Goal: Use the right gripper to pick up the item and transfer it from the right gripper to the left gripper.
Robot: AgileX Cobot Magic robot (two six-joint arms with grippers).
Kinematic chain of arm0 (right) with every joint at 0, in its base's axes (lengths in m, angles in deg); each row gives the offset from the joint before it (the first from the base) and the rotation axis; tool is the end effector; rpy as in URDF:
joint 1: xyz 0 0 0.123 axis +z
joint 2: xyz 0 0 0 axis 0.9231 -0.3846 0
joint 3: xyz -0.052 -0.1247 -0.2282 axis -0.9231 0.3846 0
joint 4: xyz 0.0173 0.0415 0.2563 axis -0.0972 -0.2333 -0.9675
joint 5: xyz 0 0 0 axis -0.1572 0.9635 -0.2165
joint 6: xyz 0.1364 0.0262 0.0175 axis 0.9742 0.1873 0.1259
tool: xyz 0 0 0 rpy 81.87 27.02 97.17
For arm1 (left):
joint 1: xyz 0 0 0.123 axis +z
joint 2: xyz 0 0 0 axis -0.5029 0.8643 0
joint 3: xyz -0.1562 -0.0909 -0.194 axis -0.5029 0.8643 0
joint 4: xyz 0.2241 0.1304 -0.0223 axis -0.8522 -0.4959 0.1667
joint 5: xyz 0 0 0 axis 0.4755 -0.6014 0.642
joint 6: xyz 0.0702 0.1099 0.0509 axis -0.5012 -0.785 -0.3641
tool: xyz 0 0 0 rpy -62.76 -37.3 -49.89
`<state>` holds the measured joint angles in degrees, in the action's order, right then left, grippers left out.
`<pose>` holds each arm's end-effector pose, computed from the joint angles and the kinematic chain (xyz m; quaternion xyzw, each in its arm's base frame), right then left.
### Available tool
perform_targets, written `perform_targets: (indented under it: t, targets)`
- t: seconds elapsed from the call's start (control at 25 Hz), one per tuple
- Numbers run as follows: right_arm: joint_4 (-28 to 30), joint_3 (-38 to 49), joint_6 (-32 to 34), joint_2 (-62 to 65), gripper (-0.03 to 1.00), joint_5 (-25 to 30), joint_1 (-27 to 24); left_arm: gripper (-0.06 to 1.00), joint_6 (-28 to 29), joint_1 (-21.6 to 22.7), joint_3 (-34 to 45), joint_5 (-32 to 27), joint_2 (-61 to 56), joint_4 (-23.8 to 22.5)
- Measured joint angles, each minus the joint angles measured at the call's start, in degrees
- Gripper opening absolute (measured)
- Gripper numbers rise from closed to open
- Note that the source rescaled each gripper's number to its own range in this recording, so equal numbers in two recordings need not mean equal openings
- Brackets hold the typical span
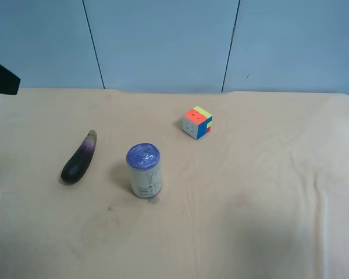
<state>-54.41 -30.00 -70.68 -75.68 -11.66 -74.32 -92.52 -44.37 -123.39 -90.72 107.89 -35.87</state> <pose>0.0749 -0.0191 0.2672 0.0901 0.8759 -0.0489 0.4715 0.2184 -0.0643 0.3056 0.1451 0.9080 -0.0691 0.3870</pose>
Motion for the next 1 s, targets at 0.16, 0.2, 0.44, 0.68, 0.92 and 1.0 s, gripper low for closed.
perform_targets:
  t: [0.16,0.2,0.44,0.68,0.92,1.0]
  targets:
    - [0.00,0.00,0.00,0.00,0.48,0.00,0.00,1.00,1.38,0.00,5.15,0.20,-9.41,-0.18]
    - [0.00,0.00,0.00,0.00,0.48,0.00,0.00,1.00,1.88,0.00,6.68,0.25,-11.82,-0.33]
    - [0.00,0.00,0.00,0.00,0.48,0.00,0.00,1.00,4.87,0.00,16.18,0.14,-25.05,-0.89]
    - [0.00,0.00,0.00,0.00,0.48,0.00,0.00,1.00,6.61,0.00,21.26,0.02,-35.97,-1.00]
    - [0.00,0.00,0.00,0.00,0.48,0.00,0.00,1.00,6.79,0.00,23.89,-0.22,-43.48,-1.04]
    - [0.00,0.00,0.00,0.00,0.48,0.00,0.00,1.00,6.79,0.00,24.01,-0.22,-45.37,-1.04]
